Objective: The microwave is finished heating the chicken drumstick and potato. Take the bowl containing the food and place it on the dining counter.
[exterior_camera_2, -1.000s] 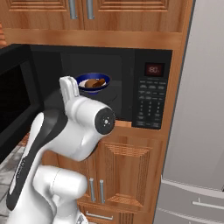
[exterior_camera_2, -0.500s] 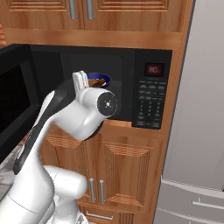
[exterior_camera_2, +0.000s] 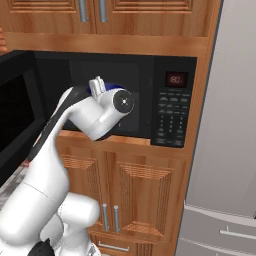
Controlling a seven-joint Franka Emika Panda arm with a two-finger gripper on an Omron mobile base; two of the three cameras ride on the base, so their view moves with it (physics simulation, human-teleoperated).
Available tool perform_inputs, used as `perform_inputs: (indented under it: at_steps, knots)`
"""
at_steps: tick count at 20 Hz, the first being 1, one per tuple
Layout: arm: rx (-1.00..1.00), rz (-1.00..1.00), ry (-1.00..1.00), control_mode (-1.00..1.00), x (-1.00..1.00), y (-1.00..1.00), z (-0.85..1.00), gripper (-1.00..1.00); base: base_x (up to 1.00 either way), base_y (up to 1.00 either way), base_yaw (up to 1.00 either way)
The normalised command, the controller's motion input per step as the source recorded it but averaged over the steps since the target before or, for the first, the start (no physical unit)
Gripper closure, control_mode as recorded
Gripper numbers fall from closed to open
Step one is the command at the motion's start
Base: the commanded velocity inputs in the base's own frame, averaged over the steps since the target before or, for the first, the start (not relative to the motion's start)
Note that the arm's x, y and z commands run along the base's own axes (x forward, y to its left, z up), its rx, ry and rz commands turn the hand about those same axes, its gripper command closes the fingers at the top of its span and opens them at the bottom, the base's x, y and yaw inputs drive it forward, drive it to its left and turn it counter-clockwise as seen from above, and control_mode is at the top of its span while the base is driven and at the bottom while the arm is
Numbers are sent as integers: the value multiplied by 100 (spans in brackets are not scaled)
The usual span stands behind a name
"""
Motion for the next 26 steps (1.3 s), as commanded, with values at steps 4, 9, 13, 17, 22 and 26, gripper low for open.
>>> perform_inputs:
  at_steps: [4, 9, 13, 17, 22, 26]
  knots:
    - [-2, 0, 2, -100, 58, 0, -15, -100, 0, 0, 0]
    - [-3, 0, 5, -100, 55, 7, -30, -100, 0, 0, 0]
    - [-4, -2, 6, -100, 55, 24, -31, -100, 0, 0, 0]
    - [-3, -3, 2, -100, 50, 33, -20, -100, 0, 0, 0]
    - [-4, -5, 0, -100, 50, 21, -8, -100, 0, 0, 0]
    - [-4, -6, 0, -100, 48, 7, -8, -100, 0, 0, 0]
